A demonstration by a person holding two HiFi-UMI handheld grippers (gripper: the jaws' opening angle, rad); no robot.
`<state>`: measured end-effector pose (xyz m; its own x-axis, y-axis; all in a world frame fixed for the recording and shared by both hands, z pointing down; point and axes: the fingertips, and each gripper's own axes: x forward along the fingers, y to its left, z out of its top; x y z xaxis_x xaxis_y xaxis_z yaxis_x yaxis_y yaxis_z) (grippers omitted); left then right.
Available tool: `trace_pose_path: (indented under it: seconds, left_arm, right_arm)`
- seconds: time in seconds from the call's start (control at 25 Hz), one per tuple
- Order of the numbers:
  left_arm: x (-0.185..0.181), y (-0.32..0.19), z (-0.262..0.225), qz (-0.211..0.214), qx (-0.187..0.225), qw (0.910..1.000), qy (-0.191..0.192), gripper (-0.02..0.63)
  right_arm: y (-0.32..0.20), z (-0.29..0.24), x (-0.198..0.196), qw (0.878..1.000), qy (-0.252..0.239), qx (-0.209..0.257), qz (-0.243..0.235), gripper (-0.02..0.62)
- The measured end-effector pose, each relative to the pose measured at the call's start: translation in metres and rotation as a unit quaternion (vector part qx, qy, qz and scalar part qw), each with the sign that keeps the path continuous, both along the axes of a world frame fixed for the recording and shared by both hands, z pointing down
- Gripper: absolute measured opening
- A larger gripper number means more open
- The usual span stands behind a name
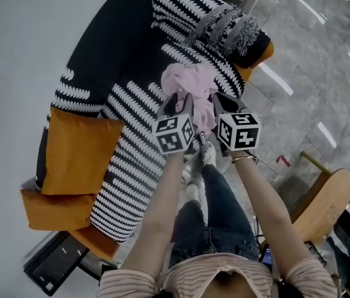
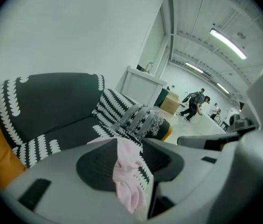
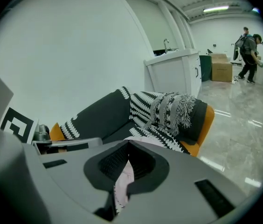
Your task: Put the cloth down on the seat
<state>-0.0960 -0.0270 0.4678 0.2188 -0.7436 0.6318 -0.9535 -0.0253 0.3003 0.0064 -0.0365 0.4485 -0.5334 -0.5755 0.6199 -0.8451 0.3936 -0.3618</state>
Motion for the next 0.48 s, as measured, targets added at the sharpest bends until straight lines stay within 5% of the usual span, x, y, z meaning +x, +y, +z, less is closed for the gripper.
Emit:
trace_pose_path:
  seconds: [0.28, 0.48]
  left_arm:
    - [-0.004, 0.016, -0.045, -0.001, 0.043, 0.9991, -0.007, 0.038]
    - [-0.001, 0.032, -0.076, 0.018, 0.070, 0.9973, 0.014, 0.014]
  right_arm:
    - [0.017, -0.041, -0.006, 0.999, -0.011, 0.032, -0.009, 0.008]
    - [0.034, -0.070, -0.014, 0.998, -0.027, 0.054, -0.016, 0.008]
